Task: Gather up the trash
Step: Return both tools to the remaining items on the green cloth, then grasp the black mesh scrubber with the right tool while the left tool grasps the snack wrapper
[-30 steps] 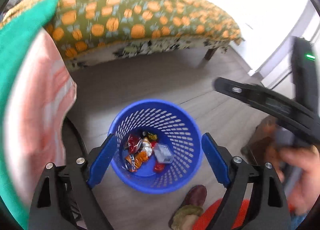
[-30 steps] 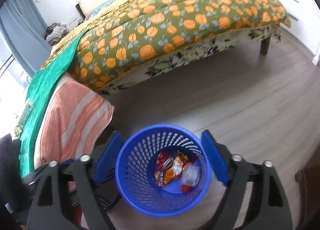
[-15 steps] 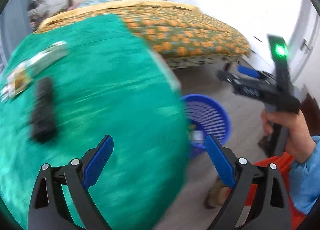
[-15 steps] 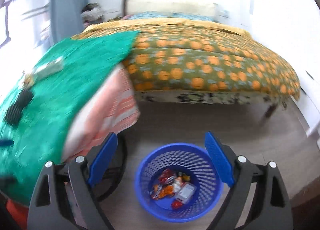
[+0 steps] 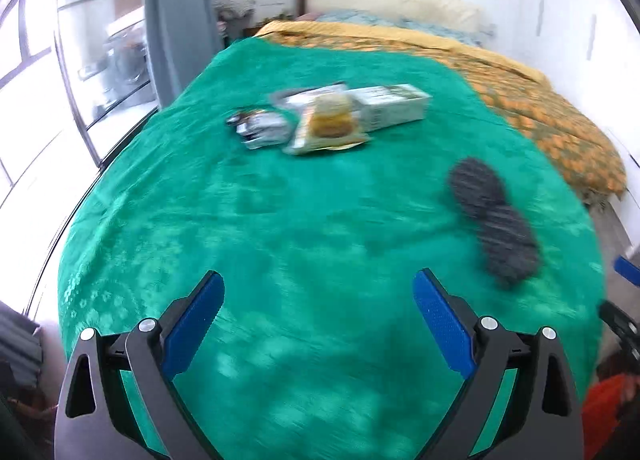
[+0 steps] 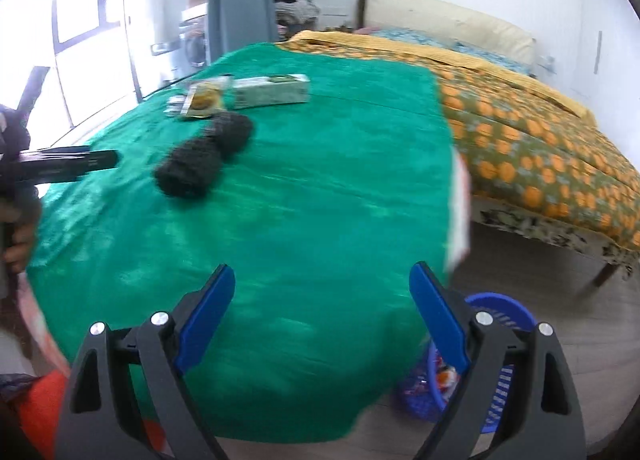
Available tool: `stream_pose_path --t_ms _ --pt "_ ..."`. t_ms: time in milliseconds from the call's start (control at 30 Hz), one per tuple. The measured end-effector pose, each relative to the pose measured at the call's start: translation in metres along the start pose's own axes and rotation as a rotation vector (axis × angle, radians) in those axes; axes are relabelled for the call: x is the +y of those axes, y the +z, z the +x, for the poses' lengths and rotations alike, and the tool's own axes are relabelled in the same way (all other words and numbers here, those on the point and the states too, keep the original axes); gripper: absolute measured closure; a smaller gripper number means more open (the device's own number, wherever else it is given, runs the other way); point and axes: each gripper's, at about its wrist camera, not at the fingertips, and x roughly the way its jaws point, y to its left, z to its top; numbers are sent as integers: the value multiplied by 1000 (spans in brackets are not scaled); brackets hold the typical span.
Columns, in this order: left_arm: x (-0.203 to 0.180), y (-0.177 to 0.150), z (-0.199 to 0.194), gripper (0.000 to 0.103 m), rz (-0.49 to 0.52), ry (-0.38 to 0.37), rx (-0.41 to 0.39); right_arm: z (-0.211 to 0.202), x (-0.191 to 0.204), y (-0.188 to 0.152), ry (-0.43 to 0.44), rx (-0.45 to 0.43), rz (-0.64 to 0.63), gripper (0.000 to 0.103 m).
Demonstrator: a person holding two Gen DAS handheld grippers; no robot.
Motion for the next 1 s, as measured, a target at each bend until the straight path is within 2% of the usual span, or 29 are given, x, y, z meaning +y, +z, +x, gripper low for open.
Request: stream_pose_path --t_ms 133,233,467,600,700,867,933,967,1000 --pt "9 -2 21 9 10 5 75 7 15 10 31 11 -6 16" --pt "1 -5 25 7 50 12 108 13 20 16 44 31 11 13" --pt "2 -7 28 5 28 13 116 26 26 49 95 39 84 13" --pt "1 -6 28 5 24 14 115 38 45 80 160 38 97 11" --pt "1 -6 28 5 22 17 113 56 64 95 193 74 78 10" --pt "2 -7 27 5 14 15 112 94 81 97 157 177 67 10" --pt "1 -7 27 5 13 15 112 100 80 92 145 190 72 10" --pt "1 -7 27 5 12 15 112 103 80 91 143 195 72 18" --pt "1 -7 27 5 12 15 112 104 79 90 139 194 71 50"
